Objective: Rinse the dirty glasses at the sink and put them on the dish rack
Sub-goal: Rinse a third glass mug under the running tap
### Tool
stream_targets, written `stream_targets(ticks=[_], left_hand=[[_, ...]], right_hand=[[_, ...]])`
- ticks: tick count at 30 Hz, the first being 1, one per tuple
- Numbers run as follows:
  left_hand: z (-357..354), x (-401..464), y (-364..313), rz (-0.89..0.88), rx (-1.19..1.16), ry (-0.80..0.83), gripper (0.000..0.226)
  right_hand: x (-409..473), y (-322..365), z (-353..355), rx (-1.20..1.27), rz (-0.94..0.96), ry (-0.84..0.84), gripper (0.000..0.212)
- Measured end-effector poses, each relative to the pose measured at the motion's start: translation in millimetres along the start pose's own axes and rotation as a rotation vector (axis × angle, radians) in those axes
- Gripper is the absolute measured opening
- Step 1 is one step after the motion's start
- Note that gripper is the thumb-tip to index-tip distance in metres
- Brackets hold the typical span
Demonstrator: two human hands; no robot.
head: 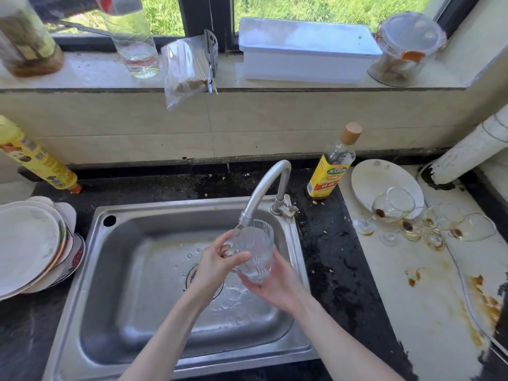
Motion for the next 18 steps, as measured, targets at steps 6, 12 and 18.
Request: stream_targets(ticks=[6, 12, 18], left_hand=[[1.8, 2.3, 2.6, 0.017, 0.293, 0.115, 0.056], [-7.3, 3.5, 2.3, 0.074, 0.452, 0.263, 0.076], [5.4, -3.1, 30.7, 0.228, 0.230, 0.235, 0.090]], right_hand=[[-5.9, 24.8, 13.6, -0.100, 0.052, -0.093, 0.057], [-5.1, 53.4, 11.9, -0.491, 0.238, -0.103, 0.070], [-28.8, 69.3, -4.7, -0.754, 0.467, -0.177, 0.064]])
Point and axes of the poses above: each hand's wrist, its own x-axis towards the middle knuckle, its own z-axis out of the back of the hand, y = z × x, the point moved 8 cm from there along x, towards the middle knuckle, and after that the axes turned 5 degrees about -y, right-handed, at the moved point
